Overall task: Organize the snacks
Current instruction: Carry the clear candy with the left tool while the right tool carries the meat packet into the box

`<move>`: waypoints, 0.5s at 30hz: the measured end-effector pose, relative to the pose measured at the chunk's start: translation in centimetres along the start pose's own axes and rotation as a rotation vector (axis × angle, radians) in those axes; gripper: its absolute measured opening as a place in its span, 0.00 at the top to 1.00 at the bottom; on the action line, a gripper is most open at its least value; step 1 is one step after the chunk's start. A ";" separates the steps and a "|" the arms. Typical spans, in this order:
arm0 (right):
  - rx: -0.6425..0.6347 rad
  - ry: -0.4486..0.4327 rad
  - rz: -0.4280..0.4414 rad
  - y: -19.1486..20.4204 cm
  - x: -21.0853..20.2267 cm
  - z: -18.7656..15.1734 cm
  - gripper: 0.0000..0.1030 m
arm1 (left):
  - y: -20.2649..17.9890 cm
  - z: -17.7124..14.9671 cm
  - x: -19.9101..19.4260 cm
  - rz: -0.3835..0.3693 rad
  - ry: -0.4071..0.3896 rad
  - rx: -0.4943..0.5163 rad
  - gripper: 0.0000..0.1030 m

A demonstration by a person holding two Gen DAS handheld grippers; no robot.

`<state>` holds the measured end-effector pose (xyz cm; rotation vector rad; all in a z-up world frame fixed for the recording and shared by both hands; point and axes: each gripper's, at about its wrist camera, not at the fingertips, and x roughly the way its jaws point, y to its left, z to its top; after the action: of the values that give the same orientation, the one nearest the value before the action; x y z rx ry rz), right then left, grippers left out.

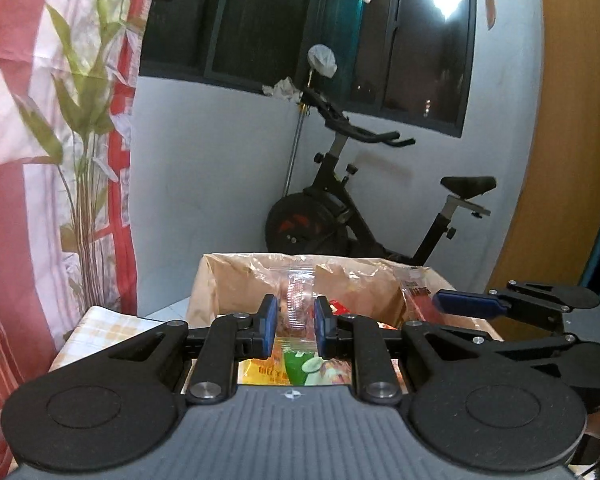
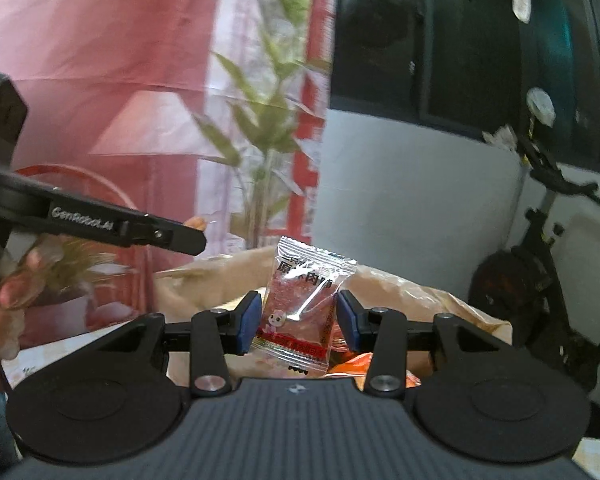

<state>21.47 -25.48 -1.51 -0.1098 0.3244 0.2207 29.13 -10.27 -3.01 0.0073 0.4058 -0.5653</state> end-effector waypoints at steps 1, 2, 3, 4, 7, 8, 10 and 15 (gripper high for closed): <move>0.015 0.011 -0.002 -0.5 0.5 0.1 0.57 | 0.0 0.0 0.7 0.002 0.012 0.000 0.80; 0.029 0.024 -0.005 -1.1 0.9 0.1 0.57 | 0.1 0.0 1.3 0.004 0.021 0.001 0.80; 0.039 0.036 -0.008 -1.6 1.4 0.1 0.57 | 0.2 0.0 1.9 0.008 0.032 0.001 0.80; 0.044 0.048 -0.012 -1.9 1.8 0.1 0.57 | 0.3 -0.1 2.4 0.010 0.041 0.001 0.80; 0.046 0.078 -0.021 -2.7 2.8 0.1 0.57 | 0.7 -0.2 3.6 0.017 0.070 -0.006 0.80; 0.045 0.086 -0.023 -2.7 2.9 0.0 0.57 | 0.9 -0.2 3.9 0.021 0.079 -0.005 0.80; 0.041 0.107 -0.026 -2.9 3.5 -0.1 0.57 | 0.9 -0.3 4.4 0.029 0.093 -0.001 0.80; 0.054 0.140 -0.028 -3.2 4.4 -0.7 0.56 | 1.2 -0.4 5.2 0.045 0.119 -0.001 0.80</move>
<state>26.11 -27.82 -3.40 -0.0763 0.4679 0.1762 33.58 -11.88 -5.40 0.0491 0.5206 -0.5217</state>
